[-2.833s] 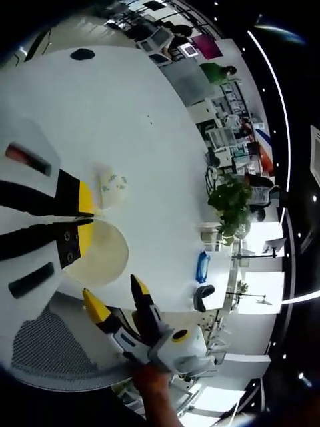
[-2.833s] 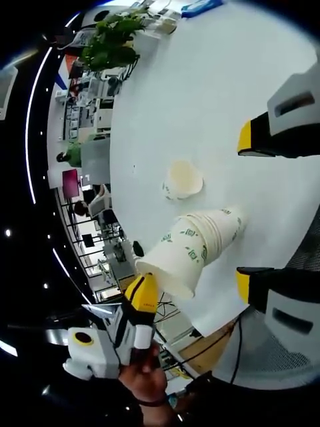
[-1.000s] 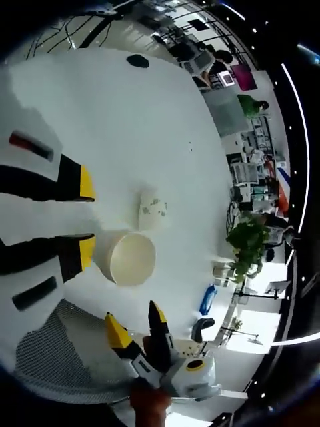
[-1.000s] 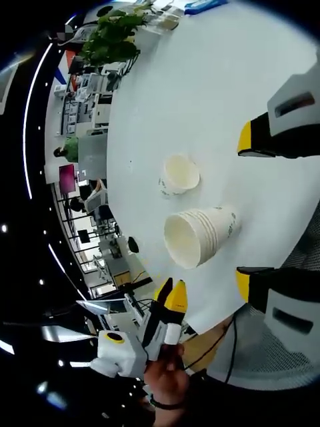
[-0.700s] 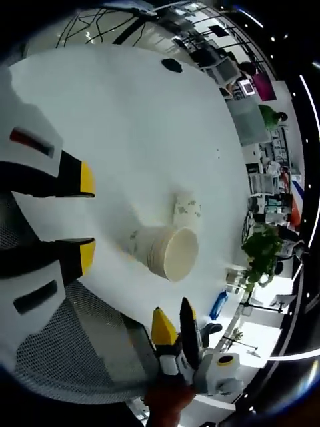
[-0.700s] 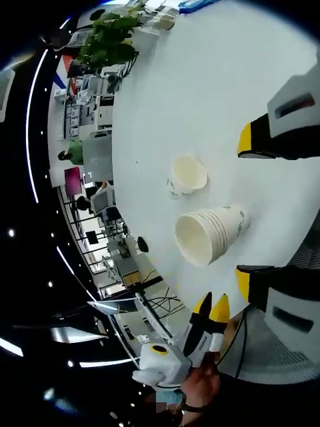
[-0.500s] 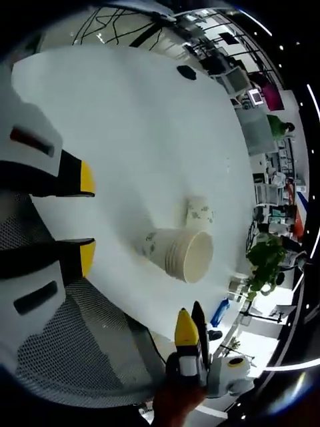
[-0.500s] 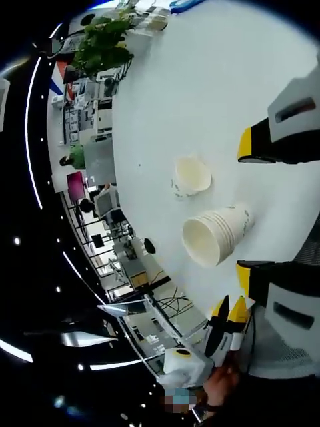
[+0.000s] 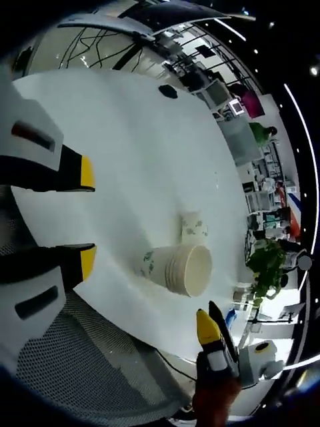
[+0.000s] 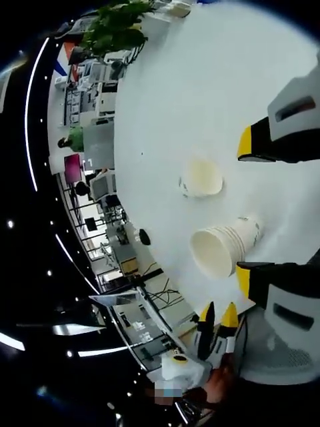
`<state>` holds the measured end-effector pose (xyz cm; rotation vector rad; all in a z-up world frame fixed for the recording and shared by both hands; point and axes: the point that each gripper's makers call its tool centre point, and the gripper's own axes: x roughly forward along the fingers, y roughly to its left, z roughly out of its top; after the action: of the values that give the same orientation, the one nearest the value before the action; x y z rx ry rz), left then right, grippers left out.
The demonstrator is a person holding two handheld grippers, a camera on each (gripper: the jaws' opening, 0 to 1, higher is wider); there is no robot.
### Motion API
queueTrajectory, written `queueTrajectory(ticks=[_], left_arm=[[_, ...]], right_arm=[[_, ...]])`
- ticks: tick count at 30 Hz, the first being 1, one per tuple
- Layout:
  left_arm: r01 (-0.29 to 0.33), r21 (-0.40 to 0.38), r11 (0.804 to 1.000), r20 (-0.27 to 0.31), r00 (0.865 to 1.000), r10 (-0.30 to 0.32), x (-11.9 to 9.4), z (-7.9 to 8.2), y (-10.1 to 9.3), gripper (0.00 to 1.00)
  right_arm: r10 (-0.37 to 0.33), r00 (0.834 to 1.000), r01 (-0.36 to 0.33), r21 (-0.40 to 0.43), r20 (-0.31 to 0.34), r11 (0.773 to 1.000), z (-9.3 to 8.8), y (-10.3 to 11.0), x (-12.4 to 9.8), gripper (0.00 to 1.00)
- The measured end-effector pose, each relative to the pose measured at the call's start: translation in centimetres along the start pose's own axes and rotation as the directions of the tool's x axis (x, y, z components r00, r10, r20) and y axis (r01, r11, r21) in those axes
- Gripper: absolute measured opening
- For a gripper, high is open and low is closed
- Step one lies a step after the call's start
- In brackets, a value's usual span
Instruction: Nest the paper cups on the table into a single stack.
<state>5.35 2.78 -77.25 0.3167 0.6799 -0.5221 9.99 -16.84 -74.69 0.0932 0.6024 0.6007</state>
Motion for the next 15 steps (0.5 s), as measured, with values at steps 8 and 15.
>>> queueTrajectory(ticks=[8, 15], left_arm=[[-0.001, -0.029, 1.0, 0.056, 0.998, 0.002, 0.0, 0.6, 0.4, 0.42], [-0.001, 0.003, 1.0, 0.045, 0.999, 0.001, 0.3, 0.5, 0.1, 0.47]], right_arm=[[-0.013, 0.999, 0.012, 0.033, 0.038, 0.999, 2.6, -3.6, 1.9, 0.56], [-0.013, 0.999, 0.012, -0.037, -0.032, 0.999, 3.0, -6.2, 5.0, 0.55]])
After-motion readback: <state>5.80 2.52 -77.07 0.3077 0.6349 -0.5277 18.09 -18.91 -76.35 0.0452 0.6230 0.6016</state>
